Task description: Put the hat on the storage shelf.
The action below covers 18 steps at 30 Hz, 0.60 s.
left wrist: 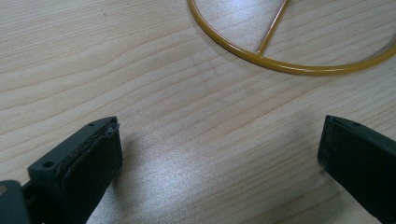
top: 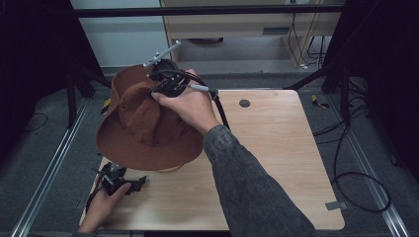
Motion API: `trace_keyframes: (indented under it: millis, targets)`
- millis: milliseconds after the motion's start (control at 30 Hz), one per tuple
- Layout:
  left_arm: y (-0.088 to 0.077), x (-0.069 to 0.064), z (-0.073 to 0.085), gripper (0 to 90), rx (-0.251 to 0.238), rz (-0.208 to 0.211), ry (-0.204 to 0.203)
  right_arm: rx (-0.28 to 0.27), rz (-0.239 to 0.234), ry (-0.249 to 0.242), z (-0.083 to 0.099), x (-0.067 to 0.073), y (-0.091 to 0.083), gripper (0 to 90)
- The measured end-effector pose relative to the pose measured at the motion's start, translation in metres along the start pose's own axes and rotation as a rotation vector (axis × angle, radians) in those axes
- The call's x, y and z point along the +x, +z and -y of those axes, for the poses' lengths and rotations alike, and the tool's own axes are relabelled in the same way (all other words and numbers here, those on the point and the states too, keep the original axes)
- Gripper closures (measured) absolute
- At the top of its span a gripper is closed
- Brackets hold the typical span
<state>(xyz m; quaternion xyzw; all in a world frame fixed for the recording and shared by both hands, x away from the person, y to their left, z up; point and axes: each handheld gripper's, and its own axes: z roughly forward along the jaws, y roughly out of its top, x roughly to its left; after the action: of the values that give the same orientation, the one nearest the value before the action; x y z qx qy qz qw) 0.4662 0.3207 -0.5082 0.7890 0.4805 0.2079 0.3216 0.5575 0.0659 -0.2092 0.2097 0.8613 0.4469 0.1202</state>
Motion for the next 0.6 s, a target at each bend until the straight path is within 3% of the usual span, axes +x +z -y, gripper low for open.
trace_keyframes:
  millis: [600]
  targets:
    - [0.000, 0.000, 0.000, 0.0, 0.000, 0.000, 0.001, 0.038, -0.008, 0.023, 0.011, -0.004, 0.016, 84.4]
